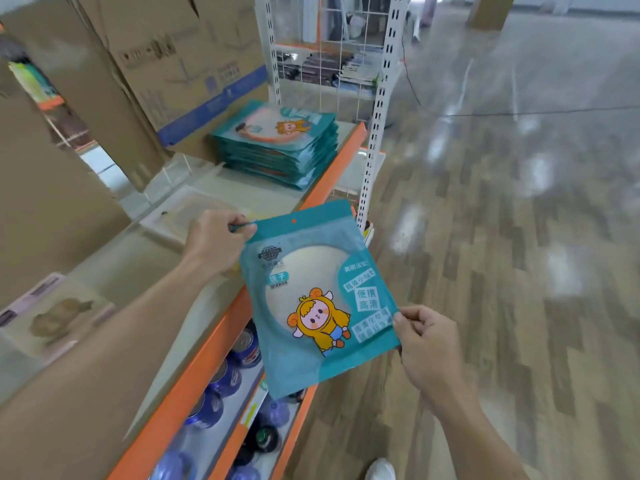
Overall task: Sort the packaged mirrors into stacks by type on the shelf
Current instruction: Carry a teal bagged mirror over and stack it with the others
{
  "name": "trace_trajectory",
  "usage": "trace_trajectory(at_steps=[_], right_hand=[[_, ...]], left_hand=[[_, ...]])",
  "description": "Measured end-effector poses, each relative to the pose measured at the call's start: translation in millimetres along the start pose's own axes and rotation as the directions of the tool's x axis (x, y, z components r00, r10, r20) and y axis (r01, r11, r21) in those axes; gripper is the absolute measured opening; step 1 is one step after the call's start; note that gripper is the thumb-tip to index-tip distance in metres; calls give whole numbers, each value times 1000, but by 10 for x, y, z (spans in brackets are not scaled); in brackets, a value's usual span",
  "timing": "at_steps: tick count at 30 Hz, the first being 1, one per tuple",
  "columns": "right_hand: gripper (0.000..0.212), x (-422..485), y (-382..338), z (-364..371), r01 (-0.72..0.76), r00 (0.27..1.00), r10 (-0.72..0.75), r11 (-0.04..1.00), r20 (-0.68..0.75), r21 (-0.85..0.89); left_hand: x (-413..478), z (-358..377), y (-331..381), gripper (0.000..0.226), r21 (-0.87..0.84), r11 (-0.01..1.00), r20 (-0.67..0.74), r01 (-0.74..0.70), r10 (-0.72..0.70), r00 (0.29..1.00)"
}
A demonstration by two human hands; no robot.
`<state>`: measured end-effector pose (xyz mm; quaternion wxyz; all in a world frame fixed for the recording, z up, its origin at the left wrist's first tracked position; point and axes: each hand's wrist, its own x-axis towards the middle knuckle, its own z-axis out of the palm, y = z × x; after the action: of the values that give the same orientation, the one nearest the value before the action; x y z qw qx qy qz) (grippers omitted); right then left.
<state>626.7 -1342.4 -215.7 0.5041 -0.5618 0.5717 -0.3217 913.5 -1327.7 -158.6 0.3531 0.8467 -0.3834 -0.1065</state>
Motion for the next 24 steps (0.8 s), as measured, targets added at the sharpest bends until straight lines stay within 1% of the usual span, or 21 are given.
trace_trajectory(at_steps=[4, 6, 11, 14, 18, 21, 24], right_hand=[[18, 466, -110, -146, 28, 998, -27, 999, 64, -25], [18, 686, -182, -214, 38, 995, -37, 999, 96, -2], [17, 1212, -306, -300, 99, 978, -93, 995, 184, -22], [18, 1494, -386, -274, 130, 969, -124, 991, 216, -15], [18, 1833, -524, -176, 165, 952, -165, 986, 257, 20], [18, 2112, -650, -67, 202, 938, -202, 979, 281, 28], [22, 2407, -806, 64, 263, 922, -259, 964, 290, 24]], left_hand=[[232, 165, 168, 18, 45, 998, -12, 50, -50, 999], [312, 235, 262, 18, 34, 997, -38, 74, -73, 997], [489, 341, 413, 18, 26, 991, -95, 134, -131, 987], [625, 354, 466, 16, -14, 984, -122, 178, -179, 976], [862, 347, 485, 11, -49, 979, -164, 196, -202, 966], [1105, 333, 479, 11, -16, 982, -192, 189, -188, 963], [1392, 304, 439, 14, -54, 981, -215, 189, -196, 957]])
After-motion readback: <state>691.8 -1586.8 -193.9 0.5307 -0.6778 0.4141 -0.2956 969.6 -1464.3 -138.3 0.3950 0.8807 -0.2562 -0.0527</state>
